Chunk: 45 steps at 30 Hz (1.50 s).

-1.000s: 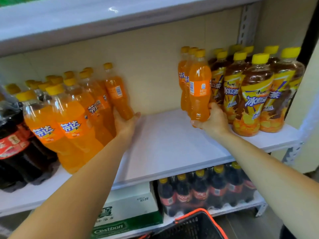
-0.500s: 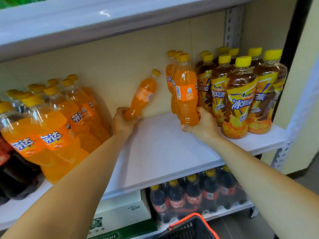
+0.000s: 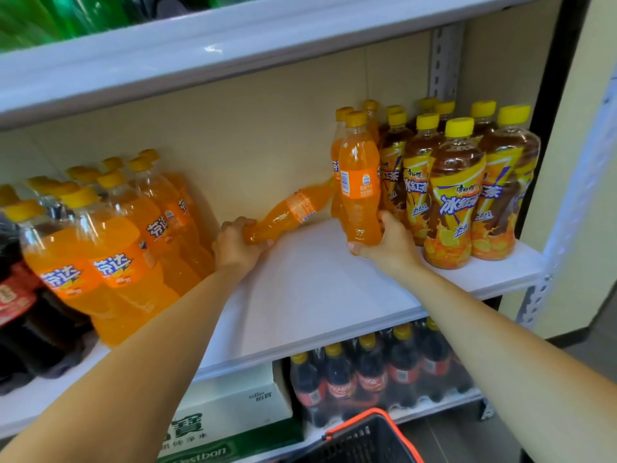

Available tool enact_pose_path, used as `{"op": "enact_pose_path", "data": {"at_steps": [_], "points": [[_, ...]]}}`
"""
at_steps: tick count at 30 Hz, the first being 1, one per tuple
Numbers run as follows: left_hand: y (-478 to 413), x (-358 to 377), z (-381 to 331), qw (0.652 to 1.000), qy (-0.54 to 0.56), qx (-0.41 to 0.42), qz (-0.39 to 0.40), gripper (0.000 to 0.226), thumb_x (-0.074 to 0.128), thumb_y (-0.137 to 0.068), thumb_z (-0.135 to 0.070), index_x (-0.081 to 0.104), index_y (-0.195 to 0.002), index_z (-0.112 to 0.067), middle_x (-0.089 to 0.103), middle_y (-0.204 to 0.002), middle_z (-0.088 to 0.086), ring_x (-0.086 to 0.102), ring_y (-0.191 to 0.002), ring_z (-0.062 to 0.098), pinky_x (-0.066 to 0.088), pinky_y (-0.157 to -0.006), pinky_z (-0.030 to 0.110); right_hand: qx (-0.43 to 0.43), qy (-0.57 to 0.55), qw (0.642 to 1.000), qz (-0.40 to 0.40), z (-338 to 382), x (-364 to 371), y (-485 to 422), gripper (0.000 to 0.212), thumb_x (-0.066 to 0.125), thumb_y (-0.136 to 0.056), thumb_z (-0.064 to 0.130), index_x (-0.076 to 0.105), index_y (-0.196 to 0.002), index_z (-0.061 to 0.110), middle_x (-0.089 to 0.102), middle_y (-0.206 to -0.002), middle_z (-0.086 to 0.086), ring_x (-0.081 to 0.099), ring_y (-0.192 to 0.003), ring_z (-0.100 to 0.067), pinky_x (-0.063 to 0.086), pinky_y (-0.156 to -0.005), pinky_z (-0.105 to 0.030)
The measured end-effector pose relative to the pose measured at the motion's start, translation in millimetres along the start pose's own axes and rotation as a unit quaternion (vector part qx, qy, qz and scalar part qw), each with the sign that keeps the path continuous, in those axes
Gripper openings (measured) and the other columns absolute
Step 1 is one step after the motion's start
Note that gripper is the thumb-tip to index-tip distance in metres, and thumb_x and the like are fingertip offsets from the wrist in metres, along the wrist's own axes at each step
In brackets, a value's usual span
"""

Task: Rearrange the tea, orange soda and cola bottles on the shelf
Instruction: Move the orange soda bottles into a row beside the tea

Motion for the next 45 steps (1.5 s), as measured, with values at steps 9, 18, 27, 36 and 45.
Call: {"op": "enact_pose_path", "data": {"at_steps": [9, 18, 27, 36, 45], "points": [[20.9, -33.4, 14.6, 0.993, -0.067, -0.047, 0.081, 0.060, 0.081, -0.075, -0.062, 0.070, -0.124, -0.029, 0.071, -0.120, 0.006, 0.067, -0.112, 0.032, 0.053, -0.097, 0.036, 0.011, 0.030, 0.999, 0.000, 8.2, -0.3, 5.9, 0.072, 0.093, -0.071, 0.030, 0.054, -0.131, 0.019, 0.065, -0.114, 0.002, 0.058, -0.098, -0.013, 0.044, -0.074, -0.025], [71.0, -64.8, 4.3, 0.975, -0.083, -0.053, 0.197, 0.073, 0.077, -0.059, -0.081, 0.064, -0.105, -0.027, 0.065, -0.093, -0.005, 0.063, -0.081, 0.013, 0.058, -0.080, 0.040, 0.010, 0.060, 0.996, -0.072, 27.6, -10.3, 49.2, 0.058, 0.089, -0.075, 0.023, 0.059, -0.124, 0.011, 0.067, -0.122, -0.012, 0.063, -0.113, -0.031, 0.052, -0.093, -0.044], [151.2, -74.1, -23.3, 0.985, 0.028, -0.045, 0.166, 0.043, 0.086, -0.067, -0.061, 0.071, -0.075, -0.021, 0.072, -0.072, 0.001, 0.070, -0.074, 0.023, 0.056, -0.066, 0.037, 0.145, -0.116, 0.980, 0.072, 55.8, 2.0, 100.4, 0.069, 0.084, -0.084, 0.021, 0.049, -0.141, 0.009, 0.062, -0.128, -0.014, 0.068, -0.099, -0.024, 0.060, -0.082, -0.032], [229.6, -67.4, -34.5, 0.890, 0.371, -0.108, 0.242, 0.054, 0.079, -0.070, -0.050, 0.073, -0.116, -0.021, 0.079, -0.096, 0.002, 0.076, -0.085, 0.020, 0.058, -0.069, 0.031, 0.220, -0.329, 0.900, 0.184, 75.9, -9.8, 111.7, 0.043, 0.067, -0.098, 0.026, 0.052, -0.137, 0.015, 0.067, -0.128, -0.017, 0.070, -0.111, -0.033, 0.059, -0.091, -0.050], [237.3, -56.4, -39.0, 0.875, 0.418, -0.064, 0.235, 0.073, 0.095, -0.061, -0.030, 0.061, -0.126, -0.032, 0.066, -0.124, -0.006, 0.071, -0.105, 0.017, 0.061, -0.081, 0.032, 0.128, -0.317, 0.937, 0.074, 89.1, -26.5, 118.6, 0.053, 0.079, -0.086, 0.032, 0.056, -0.133, 0.024, 0.071, -0.123, 0.000, 0.072, -0.108, -0.022, 0.063, -0.082, -0.043]]}}
Point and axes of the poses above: each hand's wrist, its own y-axis away from the middle knuckle, its own x-axis out of the palm, z = x × y, the point moved 2 cm from there along -y, towards the middle knuckle
